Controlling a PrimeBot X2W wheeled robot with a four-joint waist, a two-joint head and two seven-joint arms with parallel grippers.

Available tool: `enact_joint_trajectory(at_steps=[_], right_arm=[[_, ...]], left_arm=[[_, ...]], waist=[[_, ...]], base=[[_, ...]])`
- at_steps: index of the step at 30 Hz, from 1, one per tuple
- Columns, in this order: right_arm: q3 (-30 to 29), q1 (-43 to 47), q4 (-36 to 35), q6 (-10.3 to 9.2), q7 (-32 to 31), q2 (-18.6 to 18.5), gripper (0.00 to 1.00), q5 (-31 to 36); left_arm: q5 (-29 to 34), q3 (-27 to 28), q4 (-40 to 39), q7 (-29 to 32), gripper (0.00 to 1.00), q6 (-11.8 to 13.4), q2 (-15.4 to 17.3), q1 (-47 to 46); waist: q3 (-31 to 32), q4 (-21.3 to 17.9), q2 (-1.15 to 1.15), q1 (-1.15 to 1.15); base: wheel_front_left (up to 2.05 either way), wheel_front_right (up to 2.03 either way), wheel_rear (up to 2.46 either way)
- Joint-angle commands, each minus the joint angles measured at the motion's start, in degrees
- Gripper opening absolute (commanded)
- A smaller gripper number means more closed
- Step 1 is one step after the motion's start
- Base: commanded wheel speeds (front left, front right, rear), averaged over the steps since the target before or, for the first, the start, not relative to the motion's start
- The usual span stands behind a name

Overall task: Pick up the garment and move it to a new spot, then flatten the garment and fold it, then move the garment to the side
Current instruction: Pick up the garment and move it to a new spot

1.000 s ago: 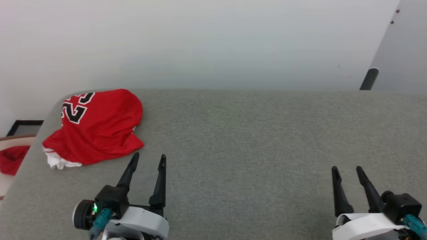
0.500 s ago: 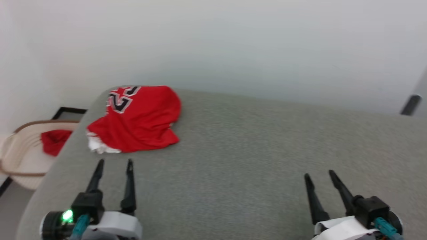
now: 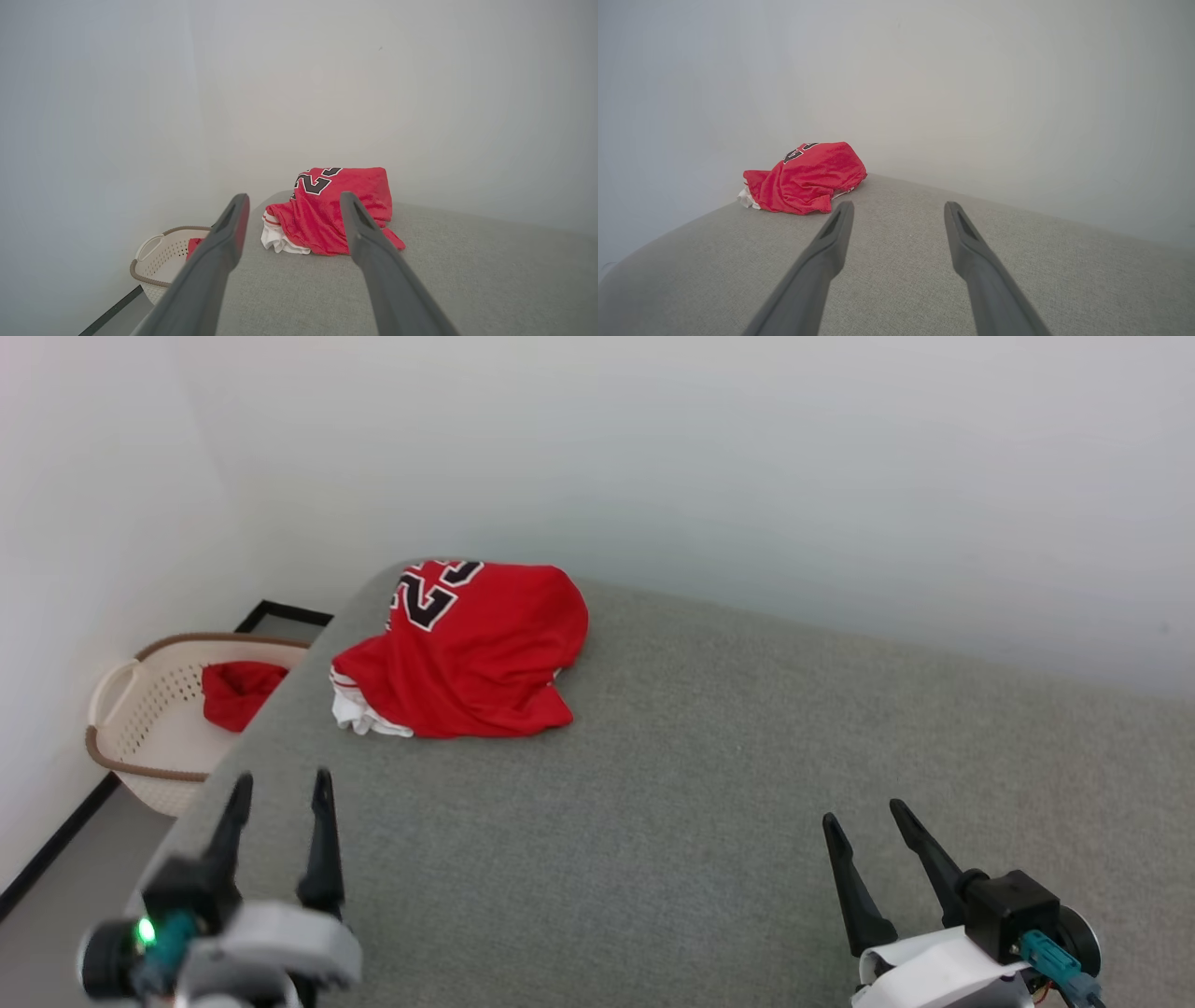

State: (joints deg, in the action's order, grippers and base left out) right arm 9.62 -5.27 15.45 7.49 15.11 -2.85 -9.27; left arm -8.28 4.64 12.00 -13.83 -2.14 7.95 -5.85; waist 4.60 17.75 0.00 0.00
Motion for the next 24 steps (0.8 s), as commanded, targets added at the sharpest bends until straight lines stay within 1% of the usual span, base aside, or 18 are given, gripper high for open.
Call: enact_joint_trajectory(at_steps=[1,3,5,6,7,9,11,15,17,18,20,24], right_arm=[[0.06,-0.83,0.19,0.00,0.01,-0.07,1.00,0.56],[-0.02,-1.61,0.09,0.00,-0.22,-0.08,1.00,1.35],[-0.29,-2.60,-0.59,0.00,-0.48,-0.07,1.00,2.40],[-0.39,-3.15,-1.03,0.00,-0.82,-0.08,1.00,2.87],[-0.50,-3.73,-1.51,0.00,-0.98,-0.13,1.00,3.28],[-0.82,-5.06,-2.47,0.00,-1.35,-0.58,1.00,4.20],[-1.08,-6.26,-3.60,0.00,-1.46,-0.80,1.00,4.48],[-1.68,-7.93,-5.75,0.00,-1.77,-1.32,1.00,5.21],[-1.74,-8.74,-6.83,0.00,-1.84,-1.41,1.00,5.41],[-1.82,-9.13,-7.38,0.00,-1.85,-1.47,1.00,5.43],[-2.03,-9.50,-8.13,0.00,-1.87,-1.51,1.00,5.58],[-1.80,-10.74,-9.54,0.00,-1.73,-1.65,1.00,5.47]], left_arm=[[-0.99,0.37,0.23,0.56,1.00,-0.62,0.57,-1.34],[-2.14,0.70,0.75,3.35,1.00,-1.38,1.59,-4.32],[-4.98,1.10,0.78,6.91,1.00,-2.40,2.01,-7.90],[-5.88,1.09,0.69,8.95,1.00,-3.01,2.91,-9.75],[-8.09,1.34,0.84,11.39,1.00,-3.55,3.42,-11.86],[-10.84,1.24,1.34,16.02,1.00,-4.49,5.69,-16.07],[-14.54,1.17,2.15,20.67,1.00,-4.96,7.51,-20.55],[-20.46,0.31,4.80,30.33,1.00,-5.35,12.16,-28.49],[-22.02,-0.58,6.54,34.84,1.00,-5.37,14.72,-32.05],[-23.62,-0.87,7.43,37.09,1.00,-5.34,15.14,-33.75],[-24.36,-1.98,9.17,40.95,1.00,-5.38,17.20,-36.63],[-26.38,-3.62,13.61,47.91,1.00,-5.36,19.63,-41.61]], waist=[[-2.12,-1.78,0.00,0.00],[-4.01,-2.91,0.00,0.00],[-6.85,-4.21,0.00,0.00],[-8.50,-4.93,0.00,0.00],[-10.22,-5.65,0.00,0.00],[-13.58,-7.01,0.00,0.00],[-16.78,-8.19,0.00,0.00],[-22.56,-10.17,0.00,0.00],[-25.18,-11.14,0.00,0.00],[-26.45,-11.57,0.00,0.00],[-28.69,-12.32,0.00,0.00],[-32.53,-13.70,0.00,0.00]], base=[[0.00,0.00,0.00],[0.00,0.00,0.00],[0.00,0.00,0.00],[0.00,0.00,0.00],[0.00,0.00,0.00],[0.00,0.00,0.00],[0.00,0.00,0.00],[0.00,0.00,0.00],[0.00,0.00,0.00],[0.00,0.00,0.00],[0.00,0.00,0.00],[0.00,0.00,0.00]])
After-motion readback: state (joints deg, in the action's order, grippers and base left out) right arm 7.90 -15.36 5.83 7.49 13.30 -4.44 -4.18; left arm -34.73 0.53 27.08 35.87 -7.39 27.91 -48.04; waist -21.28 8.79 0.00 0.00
